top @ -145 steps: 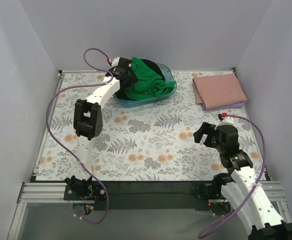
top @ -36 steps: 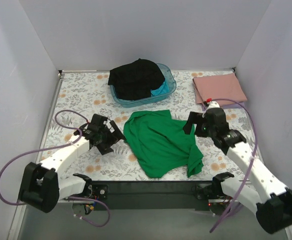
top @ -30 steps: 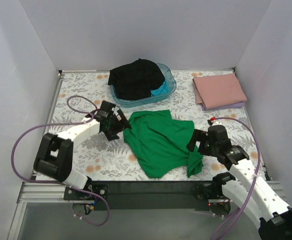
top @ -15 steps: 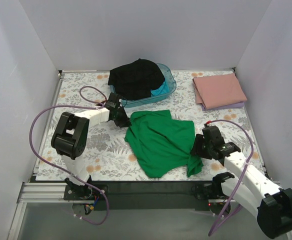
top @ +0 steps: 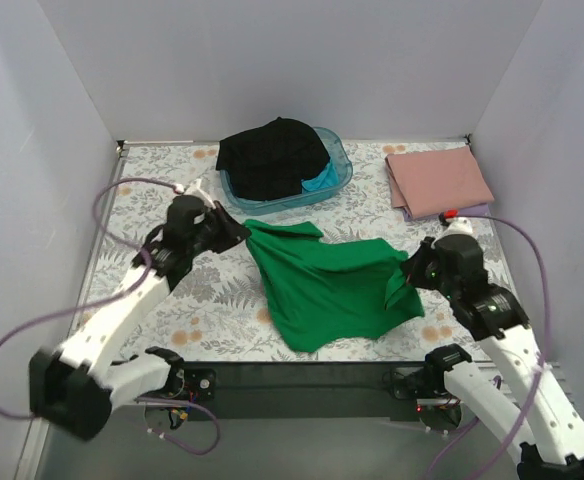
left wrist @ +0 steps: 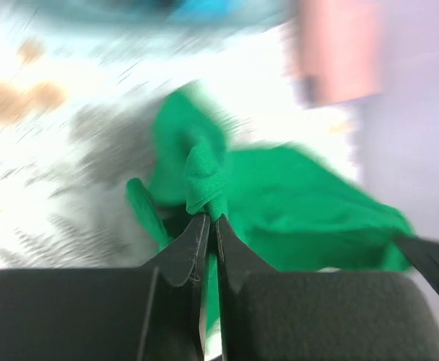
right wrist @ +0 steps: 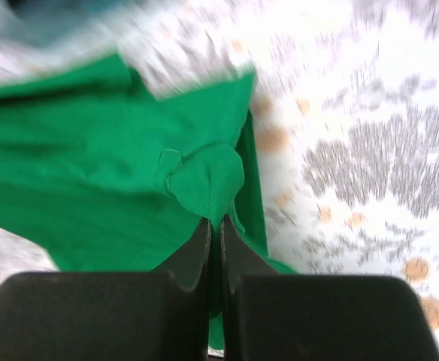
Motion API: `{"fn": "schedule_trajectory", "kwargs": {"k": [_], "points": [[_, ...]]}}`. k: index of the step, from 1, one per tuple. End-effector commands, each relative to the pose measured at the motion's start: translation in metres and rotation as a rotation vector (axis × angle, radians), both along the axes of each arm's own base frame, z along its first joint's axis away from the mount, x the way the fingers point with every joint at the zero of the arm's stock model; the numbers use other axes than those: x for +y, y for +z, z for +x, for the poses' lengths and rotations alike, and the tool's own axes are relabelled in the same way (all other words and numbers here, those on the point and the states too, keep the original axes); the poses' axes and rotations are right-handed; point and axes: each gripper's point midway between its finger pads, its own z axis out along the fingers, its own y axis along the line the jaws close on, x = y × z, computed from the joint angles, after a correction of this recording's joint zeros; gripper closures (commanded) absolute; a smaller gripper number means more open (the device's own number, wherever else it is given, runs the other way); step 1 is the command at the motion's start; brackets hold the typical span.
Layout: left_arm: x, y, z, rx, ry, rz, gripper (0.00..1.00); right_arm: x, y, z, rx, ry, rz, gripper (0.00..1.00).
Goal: Fold and stack the t-shirts
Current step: Flatten the tshirt out
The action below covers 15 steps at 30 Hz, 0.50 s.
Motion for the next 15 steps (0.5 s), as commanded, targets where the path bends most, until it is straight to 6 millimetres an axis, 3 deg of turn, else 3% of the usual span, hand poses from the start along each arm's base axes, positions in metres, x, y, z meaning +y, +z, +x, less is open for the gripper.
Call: {"fn": "schedule_trajectory", "kwargs": {"k": [1, 2, 3, 5, 6, 8, 9, 13, 15], "points": [[0.013, 0.102, -0.031, -0.285, 0.039, -0.141, 1.00, -0.012, 0.086, -0.006, -0.219, 0.005, 0.010, 0.99], [0.019, 0.126, -0.041, -0.334, 0.056, -0.177, 1.00, -0.014, 0.124, -0.011, -0.305, 0.007, 0.039, 0.99], [0.031, 0.168, -0.059, -0.426, 0.079, -0.215, 1.00, -0.017, 0.146, -0.016, -0.362, 0.006, 0.058, 0.99], [0.045, 0.213, -0.079, -0.525, 0.102, -0.252, 1.00, -0.023, 0.187, -0.025, -0.465, 0.005, 0.074, 0.99], [0.054, 0.250, -0.095, -0.602, 0.109, -0.281, 1.00, -0.029, 0.224, -0.036, -0.555, -0.003, 0.100, 0.99], [0.066, 0.288, -0.121, -0.693, 0.111, -0.319, 1.00, -0.041, 0.261, -0.048, -0.646, -0.038, 0.110, 0.99], [0.075, 0.319, -0.140, -0.764, 0.109, -0.338, 1.00, -0.048, 0.292, -0.062, -0.717, -0.052, 0.135, 0.99], [0.090, 0.370, -0.181, -0.889, 0.089, -0.396, 1.00, -0.054, 0.339, -0.086, -0.829, -0.034, 0.173, 0.99], [0.092, 0.375, -0.183, -0.884, 0.102, -0.412, 1.00, -0.053, 0.342, -0.081, -0.825, -0.030, 0.155, 0.99]]}}
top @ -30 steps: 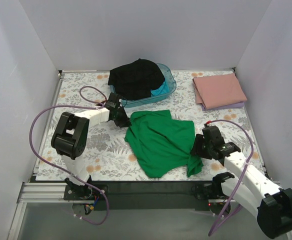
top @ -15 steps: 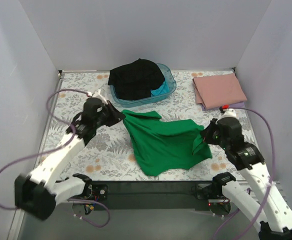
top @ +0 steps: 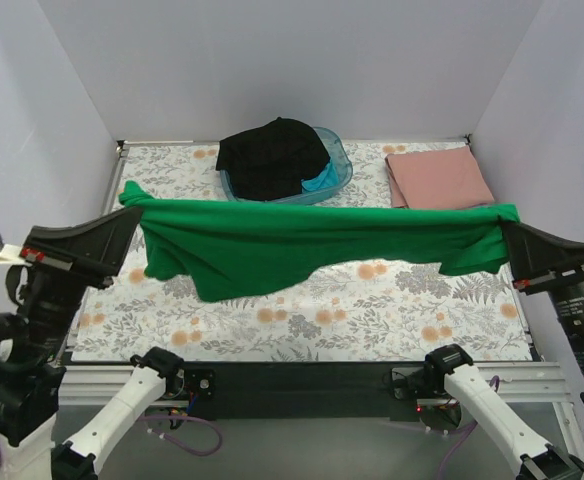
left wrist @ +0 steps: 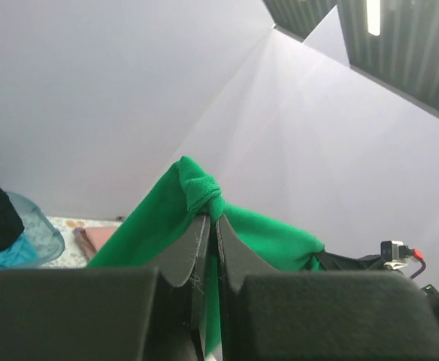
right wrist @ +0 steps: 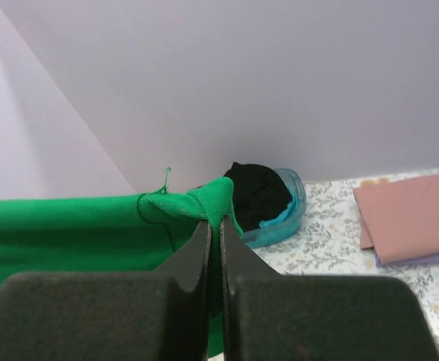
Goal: Fold and stack the t-shirts
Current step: Flatten the tshirt out
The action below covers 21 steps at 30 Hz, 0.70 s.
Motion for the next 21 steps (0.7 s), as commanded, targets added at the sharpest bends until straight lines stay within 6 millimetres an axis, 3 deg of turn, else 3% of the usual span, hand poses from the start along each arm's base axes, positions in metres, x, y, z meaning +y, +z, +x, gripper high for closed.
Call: {"fn": "schedule_trajectory", "kwargs": {"k": [1, 4, 5, 7, 8, 11, 12, 13, 14, 15, 16, 17, 18, 20, 21], "points": [[0.001, -0.008, 0.011, 0.075, 0.027, 0.017, 1.00, 0.001, -0.004, 0.019, 0.045, -0.038, -0.059, 0.99], [-0.002, -0.031, 0.038, 0.171, 0.066, 0.027, 1.00, 0.014, -0.027, 0.045, 0.128, -0.018, -0.108, 0.99], [-0.003, -0.054, 0.062, 0.254, 0.113, 0.037, 1.00, 0.019, -0.048, 0.060, 0.190, -0.025, -0.131, 0.99], [0.002, -0.096, 0.088, 0.414, 0.197, 0.037, 1.00, 0.024, -0.082, 0.088, 0.301, -0.060, -0.165, 0.99], [0.012, -0.138, 0.111, 0.527, 0.308, 0.052, 1.00, 0.020, -0.114, 0.105, 0.388, -0.117, -0.200, 0.99], [0.020, -0.229, 0.143, 0.788, 0.459, 0.093, 1.00, 0.016, -0.180, 0.143, 0.572, -0.220, -0.286, 0.99], [0.024, -0.286, 0.153, 0.927, 0.533, 0.166, 0.97, 0.019, -0.218, 0.159, 0.648, -0.241, -0.326, 0.99], [0.024, -0.313, 0.156, 0.992, 0.551, 0.195, 0.86, 0.015, -0.240, 0.165, 0.691, -0.273, -0.351, 0.99], [0.023, -0.335, 0.159, 1.042, 0.564, 0.223, 0.42, 0.014, -0.258, 0.172, 0.726, -0.297, -0.355, 0.99], [0.023, -0.370, 0.164, 1.103, 0.572, 0.261, 0.12, 0.011, -0.293, 0.181, 0.784, -0.318, -0.381, 0.97], [0.023, -0.396, 0.169, 1.175, 0.575, 0.308, 0.02, 0.010, -0.306, 0.189, 0.793, -0.323, -0.393, 0.90], [0.026, -0.410, 0.173, 1.230, 0.579, 0.323, 0.02, 0.009, -0.319, 0.196, 0.810, -0.308, -0.410, 0.78], [0.041, -0.422, 0.173, 1.306, 0.620, 0.307, 0.02, 0.001, -0.340, 0.207, 0.868, -0.320, -0.417, 0.48], [0.048, -0.427, 0.181, 1.392, 0.646, 0.302, 0.02, 0.006, -0.352, 0.212, 0.935, -0.264, -0.415, 0.32], [0.053, -0.427, 0.177, 1.432, 0.671, 0.291, 0.02, 0.009, -0.357, 0.213, 0.962, -0.237, -0.441, 0.05]]}}
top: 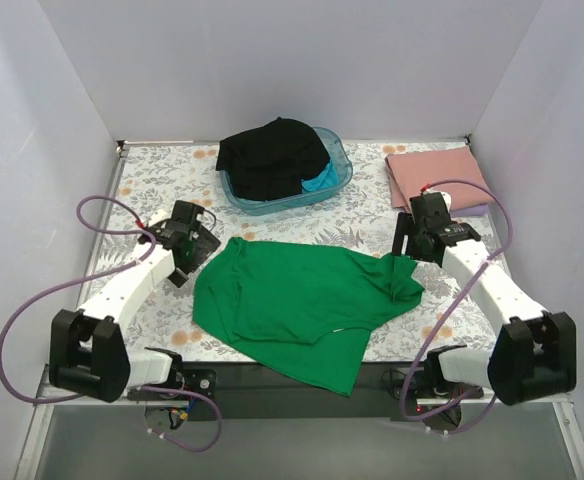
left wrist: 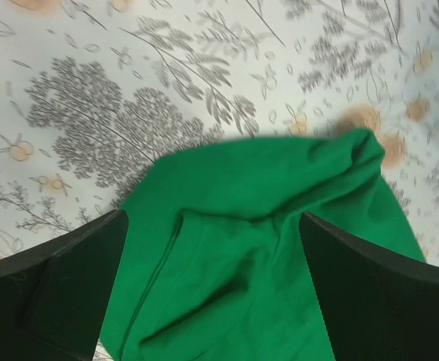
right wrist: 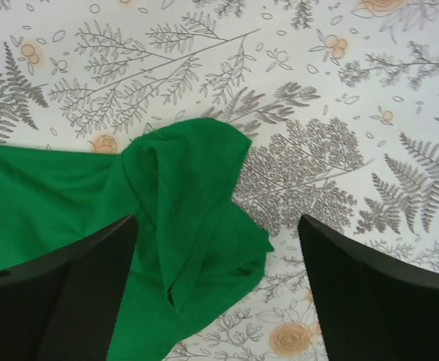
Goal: Fold and stack the t-shirts
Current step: Flatten the tshirt out
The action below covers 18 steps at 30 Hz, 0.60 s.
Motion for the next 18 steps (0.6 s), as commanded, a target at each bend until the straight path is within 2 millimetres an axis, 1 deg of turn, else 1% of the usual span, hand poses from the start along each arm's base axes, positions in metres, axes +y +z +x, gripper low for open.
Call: {"fn": "schedule_trajectory", "kwargs": {"k": [1, 2, 3, 4, 5, 6, 7, 8, 9, 10, 11, 12, 13, 14, 15, 17, 18], "points": [[0.018, 0.044, 0.013, -0.071, 0.118, -0.016, 0.02, 0.020, 0.039, 0.038, -0.133, 0.087, 0.090, 0.01], [0.017, 0.048, 0.010, -0.081, 0.119, -0.027, 0.02, 0.028, 0.042, 0.037, -0.145, 0.124, 0.118, 0.02], [0.019, 0.051, 0.006, -0.094, 0.128, -0.034, 0.02, 0.044, 0.054, 0.032, -0.182, 0.197, 0.147, 0.02], [0.024, 0.050, 0.000, -0.102, 0.164, -0.031, 0.02, 0.065, 0.056, 0.025, -0.196, 0.281, 0.208, 0.02], [0.027, 0.060, -0.007, -0.140, 0.183, -0.042, 0.02, 0.082, 0.062, 0.018, -0.216, 0.346, 0.239, 0.02], [0.032, 0.059, -0.017, -0.132, 0.206, -0.034, 0.02, 0.116, 0.072, -0.002, -0.241, 0.474, 0.281, 0.01], [0.036, 0.061, -0.022, -0.145, 0.236, -0.040, 0.02, 0.137, 0.076, -0.014, -0.252, 0.545, 0.314, 0.02], [0.041, 0.057, -0.030, -0.148, 0.255, -0.028, 0.02, 0.161, 0.076, -0.030, -0.259, 0.632, 0.362, 0.02], [0.045, 0.062, -0.039, -0.171, 0.274, -0.042, 0.02, 0.200, 0.080, -0.060, -0.260, 0.778, 0.409, 0.02], [0.044, 0.063, -0.040, -0.194, 0.277, -0.059, 0.02, 0.223, 0.079, -0.079, -0.245, 0.851, 0.458, 0.02], [0.035, 0.056, -0.043, -0.183, 0.202, -0.095, 0.02, 0.247, 0.086, -0.089, -0.286, 0.921, 0.502, 0.02], [0.035, 0.060, -0.037, -0.226, 0.201, -0.133, 0.02, 0.280, 0.074, -0.119, -0.237, 1.036, 0.515, 0.02], [0.031, 0.058, -0.036, -0.219, 0.181, -0.163, 0.02, 0.297, 0.071, -0.130, -0.225, 1.083, 0.518, 0.02], [0.035, 0.053, -0.036, -0.198, 0.187, -0.179, 0.02, 0.322, 0.087, -0.137, -0.248, 1.132, 0.538, 0.06], [0.038, 0.044, -0.036, -0.153, 0.199, -0.174, 0.02, 0.349, 0.060, -0.156, -0.161, 1.203, 0.493, 0.09], [0.045, 0.033, -0.039, -0.093, 0.218, -0.163, 0.02, 0.378, 0.047, -0.160, -0.125, 1.237, 0.439, 0.13], [0.049, 0.026, -0.043, -0.055, 0.234, -0.167, 0.02, 0.406, 0.038, -0.160, -0.099, 1.251, 0.415, 0.18]]}}
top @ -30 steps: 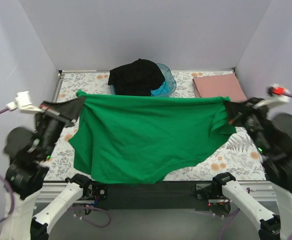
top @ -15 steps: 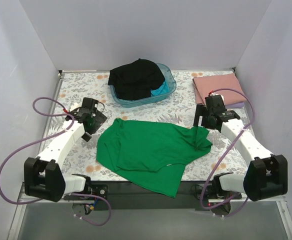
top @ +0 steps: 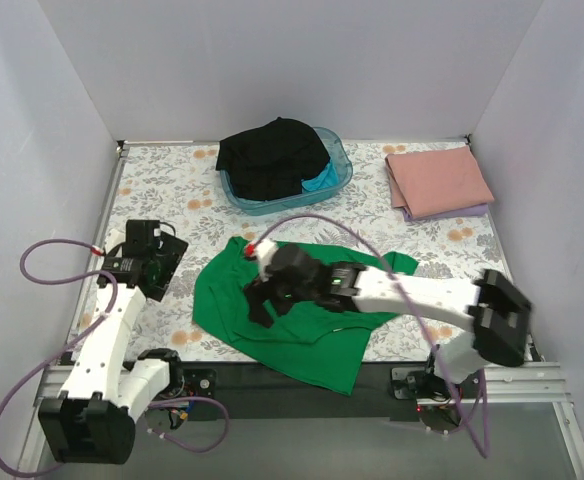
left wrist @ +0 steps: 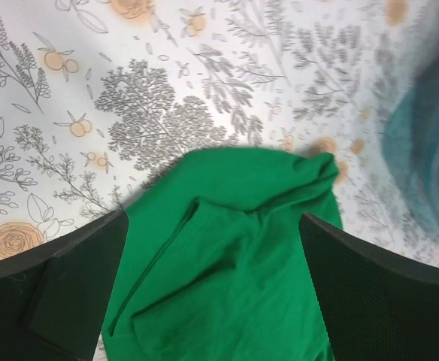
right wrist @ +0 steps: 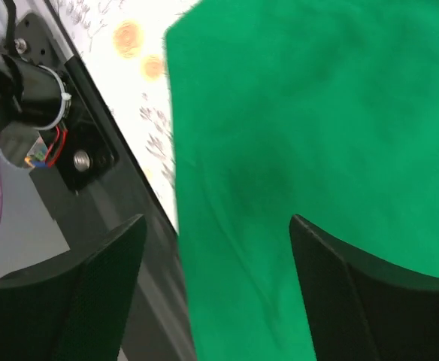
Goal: Fold and stack the t-shirts
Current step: Flatten the tshirt out
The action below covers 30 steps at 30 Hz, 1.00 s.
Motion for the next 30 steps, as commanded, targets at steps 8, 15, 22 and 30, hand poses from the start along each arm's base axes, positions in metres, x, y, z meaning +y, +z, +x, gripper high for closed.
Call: {"fn": "schedule_trajectory", "kwargs": {"k": [8, 15, 22, 30], "points": [[0.018, -0.061, -0.018, 0.143, 0.036, -0.146, 0.02, 0.136, -0.045, 0.046, -0.063, -0.112, -0.068, 0.31], [0.021, -0.062, -0.019, 0.148, 0.045, -0.155, 0.02, 0.151, -0.075, 0.078, -0.108, -0.252, -0.126, 0.39], [0.013, -0.057, -0.015, 0.116, -0.003, -0.175, 0.02, 0.151, -0.105, 0.088, -0.125, -0.294, -0.198, 0.46], [0.013, -0.055, -0.014, 0.098, -0.008, -0.174, 0.02, 0.146, -0.103, 0.099, -0.157, -0.378, -0.201, 0.79]]}}
